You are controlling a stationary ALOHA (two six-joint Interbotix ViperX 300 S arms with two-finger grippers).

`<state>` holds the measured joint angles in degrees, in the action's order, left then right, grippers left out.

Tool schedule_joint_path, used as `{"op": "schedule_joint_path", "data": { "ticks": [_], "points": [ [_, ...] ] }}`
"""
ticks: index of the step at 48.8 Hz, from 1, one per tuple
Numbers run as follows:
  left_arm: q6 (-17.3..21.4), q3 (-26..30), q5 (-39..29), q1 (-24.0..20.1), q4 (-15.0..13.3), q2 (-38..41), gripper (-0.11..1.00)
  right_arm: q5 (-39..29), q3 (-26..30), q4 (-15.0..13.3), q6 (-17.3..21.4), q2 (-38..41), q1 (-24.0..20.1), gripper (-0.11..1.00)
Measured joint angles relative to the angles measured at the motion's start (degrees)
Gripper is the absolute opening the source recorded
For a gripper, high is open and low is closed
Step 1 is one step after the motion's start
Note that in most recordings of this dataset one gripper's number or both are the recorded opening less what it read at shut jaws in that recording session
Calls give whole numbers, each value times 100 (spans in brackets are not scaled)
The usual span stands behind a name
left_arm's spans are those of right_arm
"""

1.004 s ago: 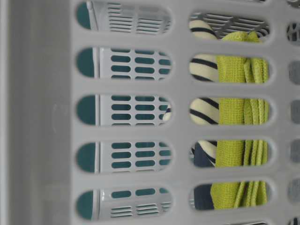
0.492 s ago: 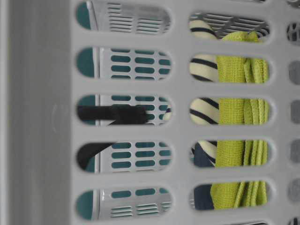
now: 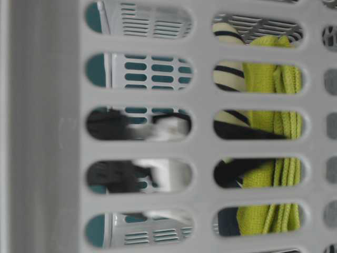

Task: Pick up the yellow cloth from the shopping basket with the left arm.
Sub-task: 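Lift the gripped cloth upward out of the basket with the left gripper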

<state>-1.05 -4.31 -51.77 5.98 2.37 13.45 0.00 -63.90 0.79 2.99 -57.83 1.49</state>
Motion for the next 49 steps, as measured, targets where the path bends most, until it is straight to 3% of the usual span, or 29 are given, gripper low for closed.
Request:
{"op": "schedule_joint_path", "data": {
  "ticks": [12,24,30,39,49],
  "points": [
    [-123,-378,404,0,0,-70,89,0,-35,9,9,-9,0,77],
    [-431,-413,536,0,0,-88,84,9,-53,9,18,-18,0,77],
    [-439,-413,536,0,0,-97,66,9,-62,9,18,-18,0,77],
    [-369,-439,545,-35,9,-114,17,79,-62,9,18,-18,0,77],
    [-334,-352,475,-35,9,-185,15,97,-70,9,18,-18,9,76]
  ]
}}
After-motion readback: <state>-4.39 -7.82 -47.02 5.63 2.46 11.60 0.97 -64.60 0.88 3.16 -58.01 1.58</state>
